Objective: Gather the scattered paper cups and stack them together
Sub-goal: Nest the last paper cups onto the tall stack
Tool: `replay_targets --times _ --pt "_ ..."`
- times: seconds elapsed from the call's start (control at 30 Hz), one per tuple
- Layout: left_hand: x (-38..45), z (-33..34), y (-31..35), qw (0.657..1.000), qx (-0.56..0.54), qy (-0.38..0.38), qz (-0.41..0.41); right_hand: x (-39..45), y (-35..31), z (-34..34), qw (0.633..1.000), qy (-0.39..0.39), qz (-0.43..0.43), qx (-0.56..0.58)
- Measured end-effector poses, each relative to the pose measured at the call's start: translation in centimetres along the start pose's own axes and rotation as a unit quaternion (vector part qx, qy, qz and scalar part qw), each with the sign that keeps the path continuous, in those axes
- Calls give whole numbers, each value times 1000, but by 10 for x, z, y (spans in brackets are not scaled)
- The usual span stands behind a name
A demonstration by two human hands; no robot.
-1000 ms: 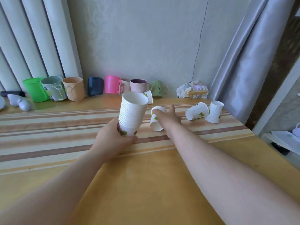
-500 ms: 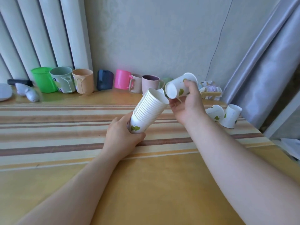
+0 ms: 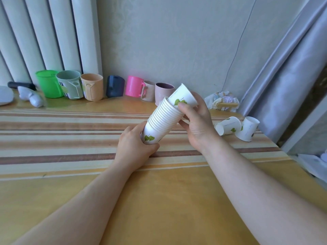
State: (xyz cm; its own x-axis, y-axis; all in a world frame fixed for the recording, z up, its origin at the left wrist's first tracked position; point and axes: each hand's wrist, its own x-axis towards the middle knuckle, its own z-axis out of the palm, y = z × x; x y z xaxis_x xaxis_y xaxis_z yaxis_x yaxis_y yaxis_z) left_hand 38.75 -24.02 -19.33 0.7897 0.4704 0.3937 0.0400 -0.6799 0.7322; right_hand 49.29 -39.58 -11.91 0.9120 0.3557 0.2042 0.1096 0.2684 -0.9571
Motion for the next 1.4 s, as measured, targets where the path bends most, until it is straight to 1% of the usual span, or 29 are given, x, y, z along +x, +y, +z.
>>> replay_targets --times 0.07,0.1,0.17,0.2,0.27,0.3,0.37,0.4,0.5,0.57,0.63,0.73,0.8,0.87,0.93,1.0,1.03,1.1,1.17,1.2,1.27,1.33,1.4 --pt "0 0 -1 1000 -6 -2 -5 -6 3 -11 1000 1 22 -5" --pt "0 0 -2 1000 -8 -4 -8 -8 5 -20 999 14 31 -4" --pt "0 1 -2 1000 -9 -6 -11 -10 10 -41 996 74 26 -33" --pt "1 1 -2 1000 -9 -6 -11 -9 14 -55 990 120 15 -74" --pt "1 2 -1 1000 -9 -7 -11 -3 19 -84 960 224 3 -168" --pt "1 2 -1 1000 -8 -7 -11 2 21 -99 942 273 10 -196" --pt "0 2 -1 1000 -9 -7 -12 14 21 -125 906 336 40 -252" --pt "0 1 -1 1000 -11 -8 -11 20 21 -134 891 341 56 -295" --pt "0 1 0 1000 -12 -8 -10 35 23 -143 860 294 105 -404" --pt "1 1 1 1000 -17 -11 -14 49 27 -147 845 284 135 -432" --pt "1 2 1 1000 -18 -13 -17 61 30 -149 832 297 162 -439" --pt "0 1 1 999 -24 -16 -22 70 26 -149 834 314 185 -415" --pt "1 1 1 999 -20 -21 -16 72 24 -150 836 306 198 -411" --pt "1 1 1 1000 -18 -22 -14 70 24 -148 833 282 180 -440" --pt "1 0 2 999 -19 -22 -14 65 27 -144 840 262 133 -456" --pt "0 -1 3 999 -19 -22 -14 56 27 -132 869 243 70 -425" --pt "0 -1 3 999 -19 -22 -14 52 27 -123 889 242 45 -386" --pt "-1 0 3 999 -23 -21 -16 44 23 -101 934 249 4 -257" --pt "-2 0 3 999 -23 -19 -14 40 12 -76 966 237 -9 -102" --pt "-2 -1 2 1000 -21 -18 -13 38 4 -63 975 220 -9 -33" --pt "-1 -1 2 1000 -16 -17 -12 36 -13 -42 981 179 -6 72" --pt "-1 -1 2 1000 -12 -14 -14 32 -28 -25 983 133 -8 126" --pt "-1 -1 2 1000 -12 -10 -14 27 -34 -11 987 81 -15 137"
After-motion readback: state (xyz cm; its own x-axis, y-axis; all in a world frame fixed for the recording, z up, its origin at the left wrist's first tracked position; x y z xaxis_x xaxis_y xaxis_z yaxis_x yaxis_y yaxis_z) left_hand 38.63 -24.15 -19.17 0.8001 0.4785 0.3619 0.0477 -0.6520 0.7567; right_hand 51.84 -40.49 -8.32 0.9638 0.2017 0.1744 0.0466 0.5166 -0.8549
